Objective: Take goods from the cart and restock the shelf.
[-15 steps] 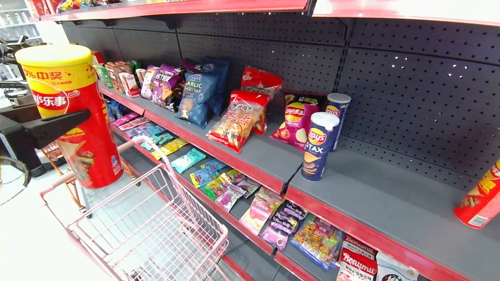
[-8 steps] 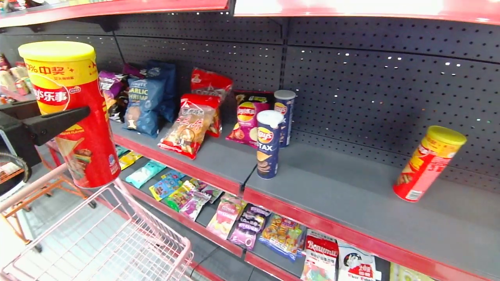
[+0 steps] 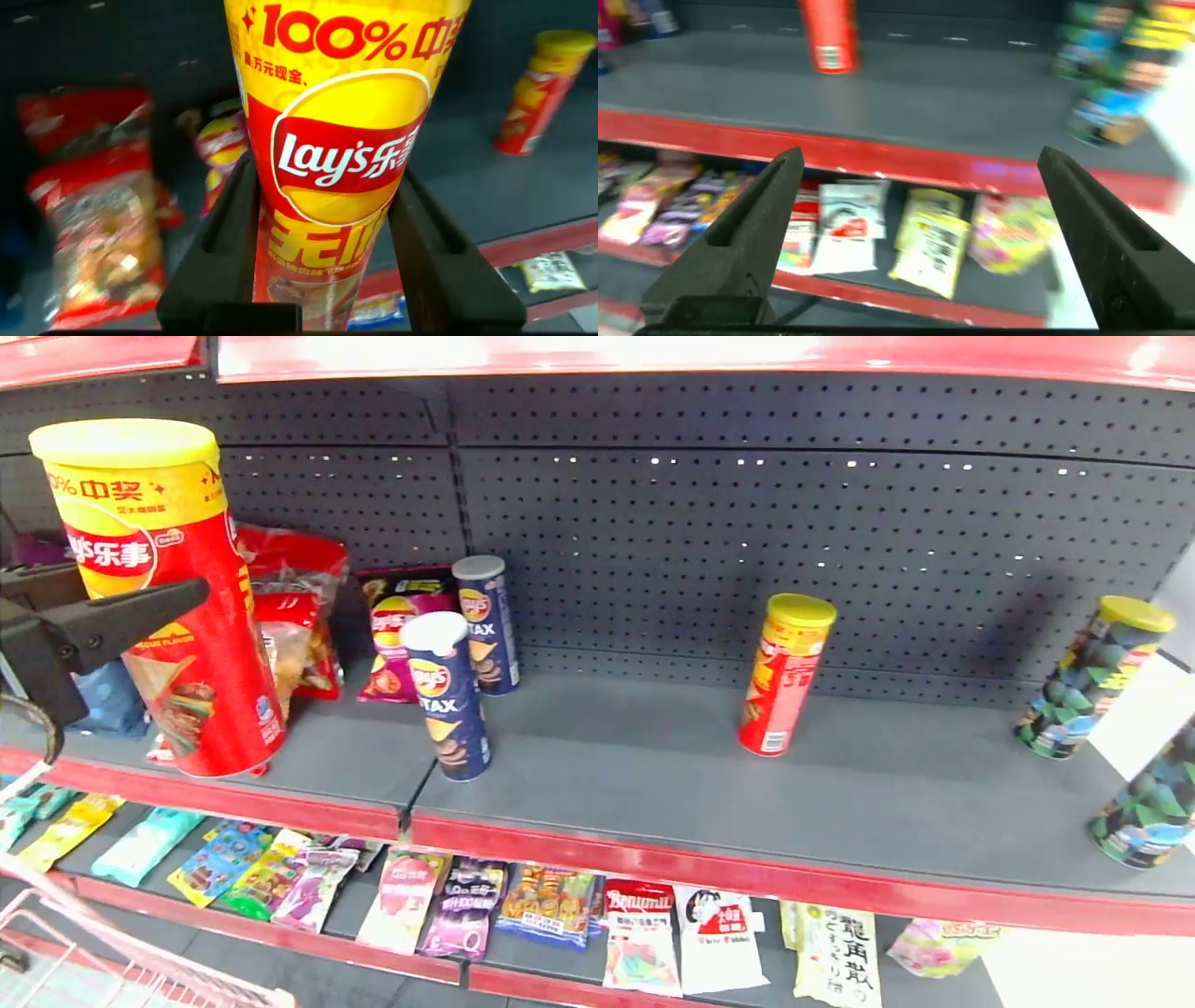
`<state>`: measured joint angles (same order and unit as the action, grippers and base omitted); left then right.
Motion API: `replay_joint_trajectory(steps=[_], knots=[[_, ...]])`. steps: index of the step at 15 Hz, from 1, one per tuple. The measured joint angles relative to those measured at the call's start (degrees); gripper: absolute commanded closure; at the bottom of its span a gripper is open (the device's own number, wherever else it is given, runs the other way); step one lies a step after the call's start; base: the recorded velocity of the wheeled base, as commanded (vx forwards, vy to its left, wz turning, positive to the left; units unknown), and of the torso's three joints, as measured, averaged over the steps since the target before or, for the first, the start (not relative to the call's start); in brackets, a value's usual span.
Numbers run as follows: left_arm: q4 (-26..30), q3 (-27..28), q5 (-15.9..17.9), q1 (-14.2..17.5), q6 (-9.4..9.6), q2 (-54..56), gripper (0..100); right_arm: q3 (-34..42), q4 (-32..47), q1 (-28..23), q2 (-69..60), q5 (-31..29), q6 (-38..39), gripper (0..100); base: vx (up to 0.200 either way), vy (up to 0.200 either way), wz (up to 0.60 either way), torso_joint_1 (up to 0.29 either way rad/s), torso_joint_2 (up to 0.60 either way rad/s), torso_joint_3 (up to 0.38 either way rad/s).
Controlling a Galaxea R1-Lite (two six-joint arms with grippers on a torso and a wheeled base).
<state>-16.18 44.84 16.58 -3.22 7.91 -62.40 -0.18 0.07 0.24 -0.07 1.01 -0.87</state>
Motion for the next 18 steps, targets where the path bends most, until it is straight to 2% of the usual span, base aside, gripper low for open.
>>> replay_joint_trajectory(steps=[5,7,11,13,14,15,16,18], knots=[[0.9,-2.5,0.2,-0.8,0.21,2.1,100,0.0,0.0,0.0,0.0,0.0,0.0,0,0.0,0.0,0.0,0.0,0.0,0.0],[0.7,-6.2,0.2,-1.4,1.41,4.3,100,0.0,0.1,0.0,0.0,0.3,-0.1,0,0.0,0.0,0.0,0.0,0.0,0.0],[2.2,-11.7,0.7,-7.1,2.51,11.2,100,-0.1,0.0,0.1,0.1,2.0,-0.5,0,0.0,0.0,0.0,0.0,0.0,0.0],[6.8,-14.3,0.4,-9.4,2.54,16.2,100,-1.7,-0.1,0.2,0.5,4.5,0.0,0,0.0,0.0,0.0,0.0,0.0,0.0],[9.9,-15.3,-1.6,-9.7,2.35,18.5,100,-3.6,-0.1,0.3,1.6,5.3,0.6,0,0.0,0.0,0.0,0.0,0.0,0.0],[10.6,-16.3,-5.0,-9.5,1.85,20.2,100,-6.2,-0.2,0.4,3.9,5.9,1.2,0,0.0,0.0,0.0,0.0,0.0,0.0],[10.3,-17.6,-6.8,-9.4,1.17,21.4,100,-9.4,-0.3,0.5,7.9,6.4,1.3,0,0.0,0.0,0.0,0.0,0.0,0.0],[9.9,-19.0,-7.5,-9.2,1.04,22.7,100,-15.5,-0.5,1.0,18.1,6.9,0.2,0,0.0,0.0,0.0,0.0,0.0,0.0]])
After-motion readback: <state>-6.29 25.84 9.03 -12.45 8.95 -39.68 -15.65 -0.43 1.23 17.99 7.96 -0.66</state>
